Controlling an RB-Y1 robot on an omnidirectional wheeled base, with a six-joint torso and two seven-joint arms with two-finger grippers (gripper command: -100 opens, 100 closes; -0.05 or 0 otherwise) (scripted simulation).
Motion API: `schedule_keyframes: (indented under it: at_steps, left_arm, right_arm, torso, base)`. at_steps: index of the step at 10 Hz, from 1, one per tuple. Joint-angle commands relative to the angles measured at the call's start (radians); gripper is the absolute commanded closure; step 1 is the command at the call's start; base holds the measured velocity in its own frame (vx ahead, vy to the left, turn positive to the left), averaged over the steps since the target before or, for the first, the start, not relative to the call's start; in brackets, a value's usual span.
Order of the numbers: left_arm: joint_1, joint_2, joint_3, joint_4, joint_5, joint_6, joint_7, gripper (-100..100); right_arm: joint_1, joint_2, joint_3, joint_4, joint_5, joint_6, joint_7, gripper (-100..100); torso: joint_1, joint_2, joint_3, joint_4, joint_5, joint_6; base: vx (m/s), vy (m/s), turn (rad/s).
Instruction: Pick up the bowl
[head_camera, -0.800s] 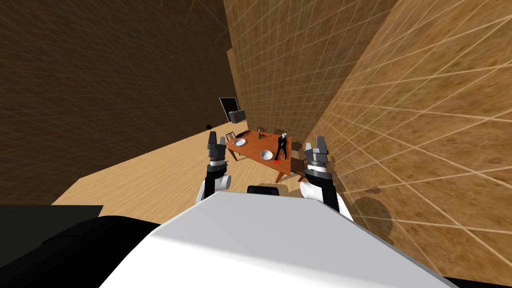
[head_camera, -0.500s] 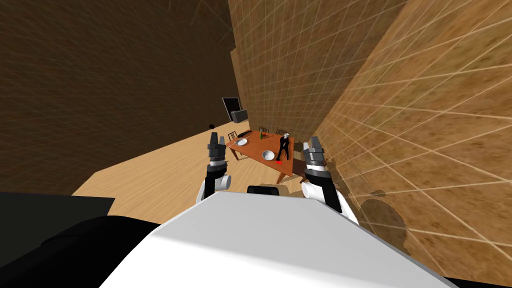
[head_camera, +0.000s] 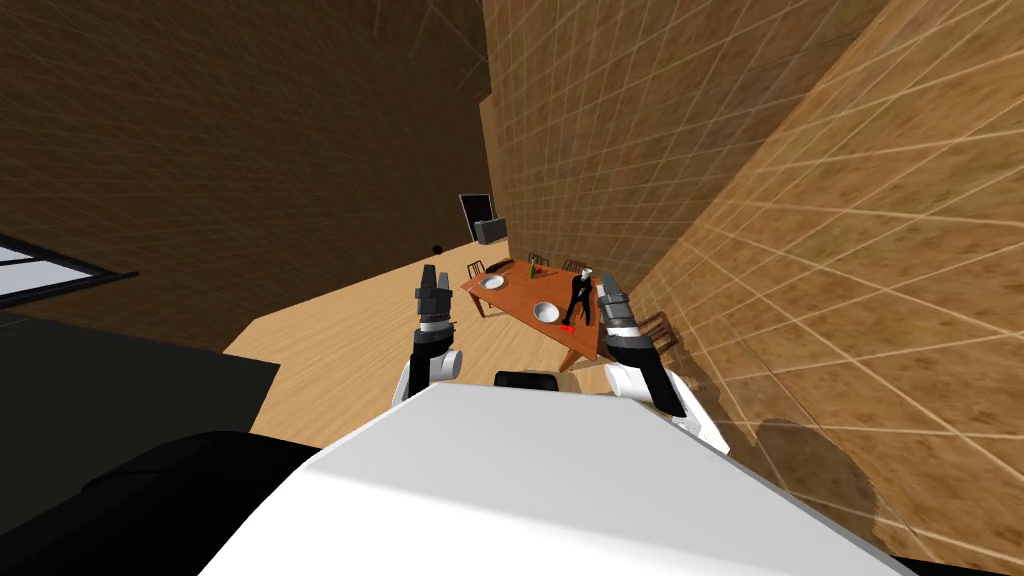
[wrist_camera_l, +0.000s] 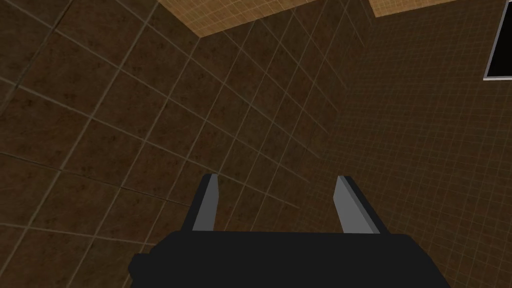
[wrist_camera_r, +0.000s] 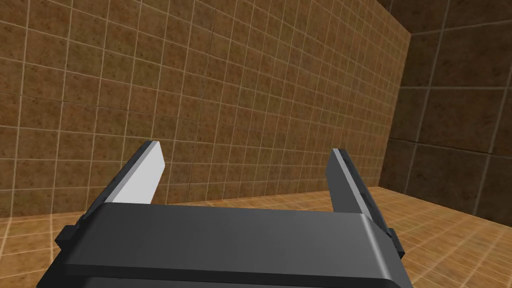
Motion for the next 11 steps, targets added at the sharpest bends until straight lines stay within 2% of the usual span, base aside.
schedule_keyframes:
  at_steps: [1,2,4,5,6,7,9,10,11]
  left_arm:
    - [0.000,0.000,0.000,0.000,0.000,0.000,0.000,0]
    - [0.000,0.000,0.000,0.000,0.000,0.000,0.000,0]
    - [0.000,0.000,0.000,0.000,0.000,0.000,0.000,0]
    - [0.000,0.000,0.000,0.000,0.000,0.000,0.000,0]
    - [0.000,0.000,0.000,0.000,0.000,0.000,0.000,0]
    - [0.000,0.000,0.000,0.000,0.000,0.000,0.000,0]
    - [0.000,0.000,0.000,0.000,0.000,0.000,0.000,0]
    - [0.000,0.000,0.000,0.000,0.000,0.000,0.000,0]
    - [0.000,0.000,0.000,0.000,0.000,0.000,0.000,0]
  right_arm:
    - [-0.018,-0.050,0.027,0.008,0.009,0.039,0.050,-100]
    - [-0.018,-0.051,0.027,0.008,0.009,0.039,0.063,-100]
    - [-0.042,-0.111,0.064,0.016,0.021,0.090,0.129,-100]
    - [-0.042,-0.111,0.064,0.016,0.021,0.090,0.143,-100]
    - [-0.053,-0.140,0.085,0.020,0.027,0.118,0.180,-100]
    - [-0.053,-0.140,0.085,0.020,0.027,0.118,0.186,-100]
    - [-0.077,-0.199,0.127,0.029,0.039,0.175,0.253,-100]
    - [-0.077,-0.199,0.127,0.029,0.039,0.176,0.275,-100]
    - [-0.088,-0.229,0.149,0.033,0.044,0.207,0.309,-100]
  torso:
    - [0.000,0.000,0.000,0.000,0.000,0.000]
    - [0.001,0.000,0.000,0.000,0.000,0.000]
    - [0.000,0.000,0.000,0.000,0.000,0.000]
    - [0.001,0.000,0.000,0.000,0.000,0.000]
    - [-0.001,0.001,0.000,0.000,0.000,0.001]
    - [-0.001,0.001,0.000,0.000,0.000,0.000]
    - [-0.001,0.001,0.000,0.000,0.000,0.000]
    - [0.001,0.000,0.000,0.000,0.000,0.000]
    - [0.000,0.000,0.000,0.000,0.000,0.001]
  base:
    - [0.014,0.063,0.316]
    - [0.014,0.035,0.084]
    - [0.009,0.048,0.279]
    - [0.010,0.031,0.105]
    - [0.007,0.036,0.170]
    - [0.009,0.026,0.105]
    - [0.016,0.046,0.304]
    - [0.016,0.040,0.139]
    - [0.011,0.041,0.203]
